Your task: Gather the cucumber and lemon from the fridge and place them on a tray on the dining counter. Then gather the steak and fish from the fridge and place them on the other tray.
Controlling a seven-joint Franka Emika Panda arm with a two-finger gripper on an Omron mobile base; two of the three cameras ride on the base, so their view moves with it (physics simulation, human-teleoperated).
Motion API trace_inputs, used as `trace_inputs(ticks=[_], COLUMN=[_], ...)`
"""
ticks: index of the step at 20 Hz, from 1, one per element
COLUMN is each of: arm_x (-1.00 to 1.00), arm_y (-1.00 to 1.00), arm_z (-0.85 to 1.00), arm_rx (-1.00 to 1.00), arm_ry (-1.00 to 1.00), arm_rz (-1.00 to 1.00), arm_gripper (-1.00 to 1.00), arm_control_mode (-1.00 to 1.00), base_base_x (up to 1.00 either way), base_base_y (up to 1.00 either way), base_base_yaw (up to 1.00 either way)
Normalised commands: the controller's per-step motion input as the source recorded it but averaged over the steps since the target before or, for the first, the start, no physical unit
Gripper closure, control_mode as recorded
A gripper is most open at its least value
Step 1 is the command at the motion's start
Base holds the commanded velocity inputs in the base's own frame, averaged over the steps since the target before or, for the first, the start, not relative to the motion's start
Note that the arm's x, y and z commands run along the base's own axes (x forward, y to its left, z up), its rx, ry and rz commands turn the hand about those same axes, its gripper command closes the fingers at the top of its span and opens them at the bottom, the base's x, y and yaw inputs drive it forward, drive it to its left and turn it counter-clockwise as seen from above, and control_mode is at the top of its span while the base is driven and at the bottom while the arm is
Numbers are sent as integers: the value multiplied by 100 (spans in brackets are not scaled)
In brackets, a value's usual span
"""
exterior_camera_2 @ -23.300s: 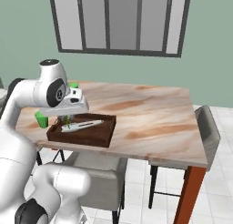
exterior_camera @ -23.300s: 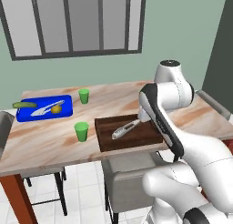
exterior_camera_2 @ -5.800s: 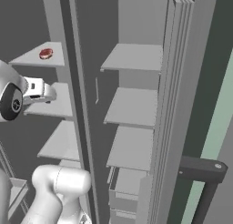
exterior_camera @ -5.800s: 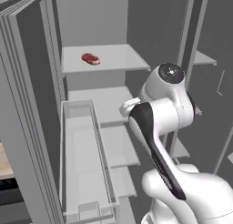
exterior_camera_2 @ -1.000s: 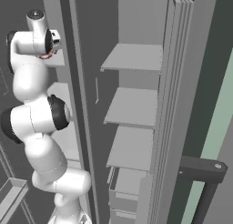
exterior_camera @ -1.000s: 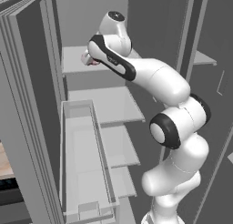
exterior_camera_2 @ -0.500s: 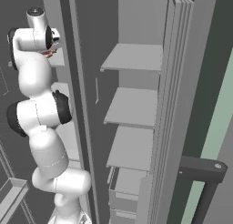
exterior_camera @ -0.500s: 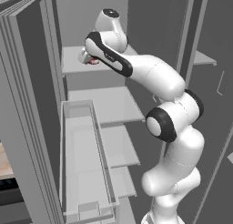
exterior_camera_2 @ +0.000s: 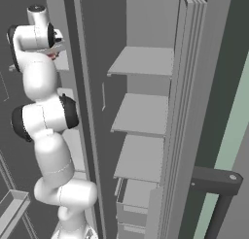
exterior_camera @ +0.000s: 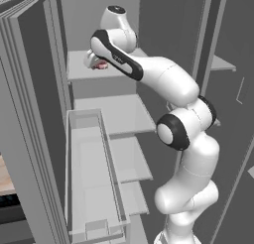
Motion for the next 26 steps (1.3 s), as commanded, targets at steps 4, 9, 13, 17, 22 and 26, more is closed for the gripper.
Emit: trace_inputs(ticks=[4,9,13,17,22,26], arm_x=[-18,-27,-54,-79,-82,-90], arm_y=[0,-3,-13,-26,-42,-53], arm_z=[-20,-9,0,0,0,2], arm_rx=[0,0,0,0,0,0], arm_ry=[0,0,-8,-15,-15,-15], arm_rz=[0,0,0,0,0,0], arm_gripper=[100,100,100,100,100,100], arm_control_mode=[-100,-100,-100,-100,-100,-100], base_base_x=[0,0,0,0,0,0], base_base_y=[0,0,0,0,0,0], base_base_yaw=[0,0,0,0,0,0])
